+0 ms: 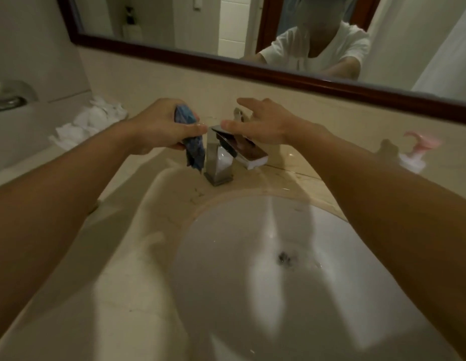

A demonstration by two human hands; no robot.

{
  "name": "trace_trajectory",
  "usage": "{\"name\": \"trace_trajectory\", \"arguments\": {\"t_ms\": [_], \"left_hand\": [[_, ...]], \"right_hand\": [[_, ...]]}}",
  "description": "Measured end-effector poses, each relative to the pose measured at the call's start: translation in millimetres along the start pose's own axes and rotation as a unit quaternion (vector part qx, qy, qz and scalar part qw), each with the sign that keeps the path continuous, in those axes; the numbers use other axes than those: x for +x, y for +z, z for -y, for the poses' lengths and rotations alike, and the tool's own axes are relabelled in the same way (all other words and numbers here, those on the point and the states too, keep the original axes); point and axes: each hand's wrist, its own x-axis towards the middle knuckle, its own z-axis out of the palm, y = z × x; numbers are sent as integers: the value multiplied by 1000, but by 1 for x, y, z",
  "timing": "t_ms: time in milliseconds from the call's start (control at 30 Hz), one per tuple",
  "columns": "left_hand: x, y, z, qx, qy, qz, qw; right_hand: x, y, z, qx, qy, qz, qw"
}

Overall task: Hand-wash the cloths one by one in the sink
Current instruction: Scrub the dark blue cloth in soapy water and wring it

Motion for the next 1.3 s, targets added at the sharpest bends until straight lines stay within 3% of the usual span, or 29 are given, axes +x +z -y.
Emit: {"name": "trace_trajectory", "arguments": {"t_ms": [367, 533, 1000, 1133, 1300], "left_hand": [[22, 12, 3, 21, 24, 19, 999], [14, 15, -1, 23, 20, 14, 999], [-74, 82, -66, 13, 66, 64, 996], [-96, 124, -75, 26, 68, 128, 989], [-104, 175, -71, 23, 93, 150, 984]], "right_hand": [[6, -6, 3, -102, 50, 59, 992], [-3, -2, 6, -21, 88, 97, 991], [-161, 9, -32, 153, 58, -85, 983], [-208, 17, -50, 227, 69, -22, 971], [-244, 30, -71, 366, 81, 91, 923]]}}
